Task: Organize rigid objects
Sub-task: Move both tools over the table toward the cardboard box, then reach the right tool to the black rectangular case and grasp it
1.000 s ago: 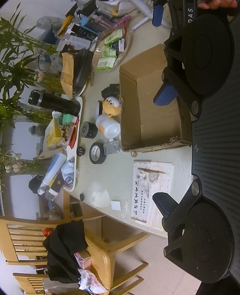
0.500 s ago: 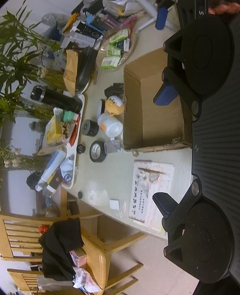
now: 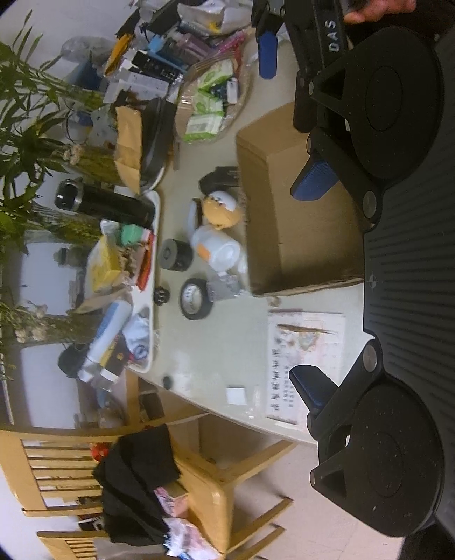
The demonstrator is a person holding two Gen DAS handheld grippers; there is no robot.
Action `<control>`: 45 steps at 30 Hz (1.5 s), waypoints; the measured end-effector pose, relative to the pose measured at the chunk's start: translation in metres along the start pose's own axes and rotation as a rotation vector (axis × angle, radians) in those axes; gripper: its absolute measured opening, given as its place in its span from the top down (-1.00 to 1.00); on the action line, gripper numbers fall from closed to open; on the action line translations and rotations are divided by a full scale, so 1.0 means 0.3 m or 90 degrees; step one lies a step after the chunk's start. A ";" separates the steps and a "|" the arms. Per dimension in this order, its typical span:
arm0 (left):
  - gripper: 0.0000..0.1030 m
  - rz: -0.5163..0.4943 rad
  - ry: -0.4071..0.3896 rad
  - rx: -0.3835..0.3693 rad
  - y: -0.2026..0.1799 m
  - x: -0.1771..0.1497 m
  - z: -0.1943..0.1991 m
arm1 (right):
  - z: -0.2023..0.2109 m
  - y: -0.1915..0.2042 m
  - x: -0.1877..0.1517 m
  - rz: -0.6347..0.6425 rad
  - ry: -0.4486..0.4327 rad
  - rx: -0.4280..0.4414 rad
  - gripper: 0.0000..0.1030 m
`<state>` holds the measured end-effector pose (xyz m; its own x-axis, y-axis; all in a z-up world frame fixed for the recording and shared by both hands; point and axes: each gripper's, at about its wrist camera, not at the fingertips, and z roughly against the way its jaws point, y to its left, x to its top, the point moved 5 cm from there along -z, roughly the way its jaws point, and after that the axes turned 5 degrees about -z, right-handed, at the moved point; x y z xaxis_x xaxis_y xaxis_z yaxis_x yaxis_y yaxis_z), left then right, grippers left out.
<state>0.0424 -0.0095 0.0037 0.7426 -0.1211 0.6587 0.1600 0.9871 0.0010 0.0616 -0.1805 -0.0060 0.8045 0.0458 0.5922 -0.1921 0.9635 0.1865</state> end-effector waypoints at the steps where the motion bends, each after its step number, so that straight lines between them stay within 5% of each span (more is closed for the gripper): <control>1: -0.99 0.001 0.001 -0.003 0.001 0.014 -0.007 | -0.008 -0.011 0.016 -0.002 -0.003 -0.001 -1.00; 25: -0.98 -0.029 0.002 -0.019 0.052 0.335 -0.243 | -0.270 -0.214 0.228 -0.083 0.059 -0.006 -1.00; 33: -0.99 -0.060 -0.003 0.019 0.070 0.351 -0.300 | -0.360 -0.242 0.254 -0.096 0.078 -0.019 -1.00; 39: -0.98 0.002 0.064 -0.020 0.103 0.334 -0.348 | -0.425 -0.255 0.253 -0.101 0.100 -0.031 -0.99; 45: -0.98 0.007 0.064 -0.029 0.106 0.336 -0.339 | -0.499 -0.234 0.248 -0.082 0.126 -0.040 -0.79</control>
<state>0.1887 -0.0010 -0.0064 0.8054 -0.1222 0.5801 0.1792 0.9829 -0.0416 0.2190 -0.2051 -0.0923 0.9158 -0.0342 0.4001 -0.0501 0.9788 0.1984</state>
